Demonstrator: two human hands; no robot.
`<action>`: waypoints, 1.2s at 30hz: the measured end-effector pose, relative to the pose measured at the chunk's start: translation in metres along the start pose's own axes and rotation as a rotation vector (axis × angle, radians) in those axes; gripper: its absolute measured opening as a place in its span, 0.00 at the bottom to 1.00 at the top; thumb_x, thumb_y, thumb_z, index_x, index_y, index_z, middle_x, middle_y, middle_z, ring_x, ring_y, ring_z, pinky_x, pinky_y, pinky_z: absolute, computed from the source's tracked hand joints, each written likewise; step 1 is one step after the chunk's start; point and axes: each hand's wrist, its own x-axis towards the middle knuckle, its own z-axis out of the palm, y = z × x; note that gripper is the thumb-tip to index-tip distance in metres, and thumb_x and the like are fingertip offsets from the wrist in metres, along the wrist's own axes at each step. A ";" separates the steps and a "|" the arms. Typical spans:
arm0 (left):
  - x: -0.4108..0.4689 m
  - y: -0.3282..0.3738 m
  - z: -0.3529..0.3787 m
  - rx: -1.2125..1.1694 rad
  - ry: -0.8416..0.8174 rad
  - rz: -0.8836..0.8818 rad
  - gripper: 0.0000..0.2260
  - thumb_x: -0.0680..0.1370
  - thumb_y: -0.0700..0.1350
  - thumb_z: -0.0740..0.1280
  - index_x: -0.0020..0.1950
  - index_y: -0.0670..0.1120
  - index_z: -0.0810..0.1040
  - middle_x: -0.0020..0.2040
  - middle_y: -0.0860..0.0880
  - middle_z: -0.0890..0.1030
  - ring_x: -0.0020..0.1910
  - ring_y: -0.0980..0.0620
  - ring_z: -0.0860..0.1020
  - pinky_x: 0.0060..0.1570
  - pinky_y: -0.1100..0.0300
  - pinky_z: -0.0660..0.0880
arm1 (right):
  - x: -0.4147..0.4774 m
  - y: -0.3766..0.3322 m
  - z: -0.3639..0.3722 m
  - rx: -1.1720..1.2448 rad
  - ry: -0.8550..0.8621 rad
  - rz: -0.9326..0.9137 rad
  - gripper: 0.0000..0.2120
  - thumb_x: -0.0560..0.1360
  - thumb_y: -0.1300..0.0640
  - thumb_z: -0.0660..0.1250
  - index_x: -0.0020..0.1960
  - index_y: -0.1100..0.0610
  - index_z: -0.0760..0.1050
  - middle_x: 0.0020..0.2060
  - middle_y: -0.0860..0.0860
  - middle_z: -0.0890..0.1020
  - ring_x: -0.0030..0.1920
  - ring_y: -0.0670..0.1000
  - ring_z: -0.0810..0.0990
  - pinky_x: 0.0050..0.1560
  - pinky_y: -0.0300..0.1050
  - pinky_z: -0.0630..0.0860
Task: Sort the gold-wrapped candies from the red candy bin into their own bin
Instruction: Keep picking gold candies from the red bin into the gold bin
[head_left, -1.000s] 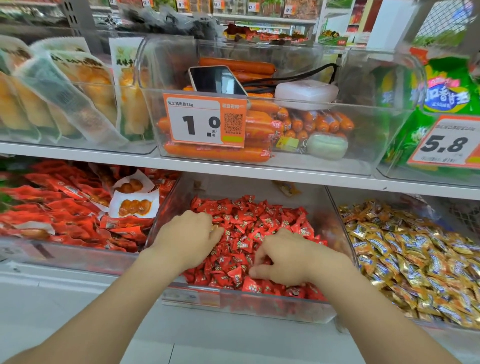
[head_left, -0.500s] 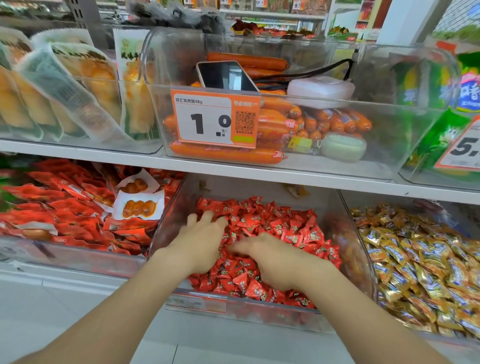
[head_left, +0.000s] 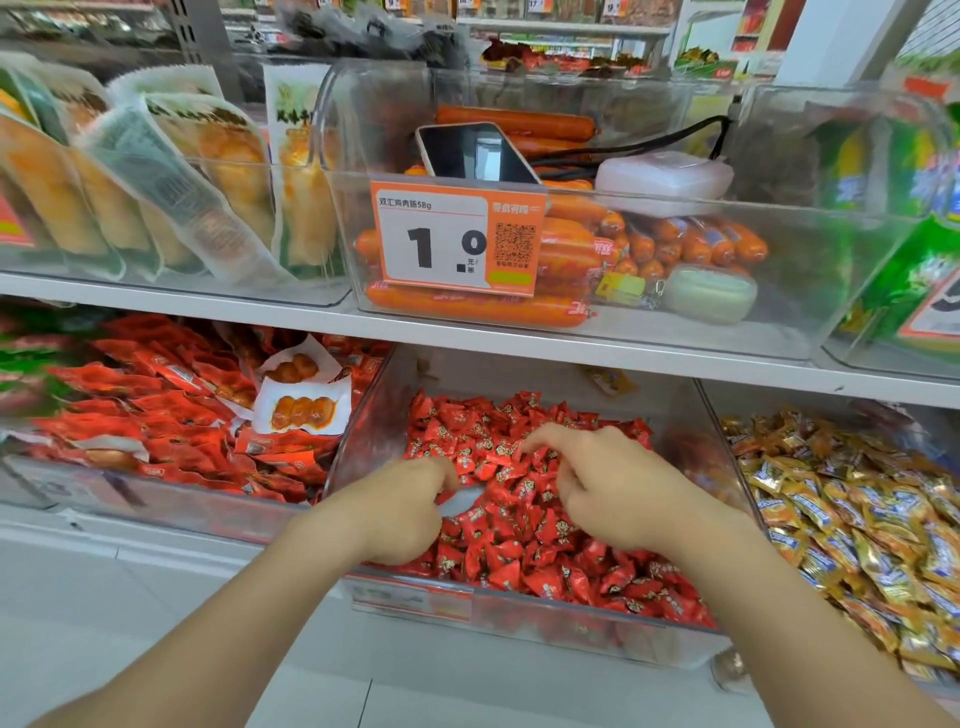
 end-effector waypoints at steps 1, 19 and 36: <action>0.001 0.001 0.000 -0.005 0.069 0.014 0.23 0.80 0.34 0.58 0.72 0.53 0.72 0.56 0.50 0.72 0.51 0.50 0.74 0.42 0.62 0.71 | 0.000 0.001 -0.001 0.033 0.032 0.001 0.23 0.77 0.61 0.59 0.66 0.41 0.75 0.39 0.49 0.80 0.36 0.49 0.79 0.42 0.46 0.77; -0.002 0.101 0.036 -0.312 0.362 0.325 0.06 0.82 0.50 0.67 0.56 0.55 0.82 0.54 0.55 0.80 0.52 0.58 0.76 0.57 0.59 0.72 | -0.100 0.022 -0.039 0.524 0.696 0.111 0.07 0.77 0.61 0.67 0.45 0.49 0.79 0.24 0.45 0.74 0.24 0.44 0.67 0.28 0.40 0.64; 0.014 0.066 0.035 0.254 0.032 -0.024 0.28 0.59 0.64 0.81 0.56 0.62 0.79 0.60 0.53 0.72 0.64 0.43 0.71 0.65 0.49 0.75 | -0.127 0.027 -0.026 -0.046 0.381 -0.113 0.12 0.79 0.61 0.68 0.58 0.48 0.84 0.52 0.45 0.84 0.52 0.46 0.76 0.57 0.43 0.73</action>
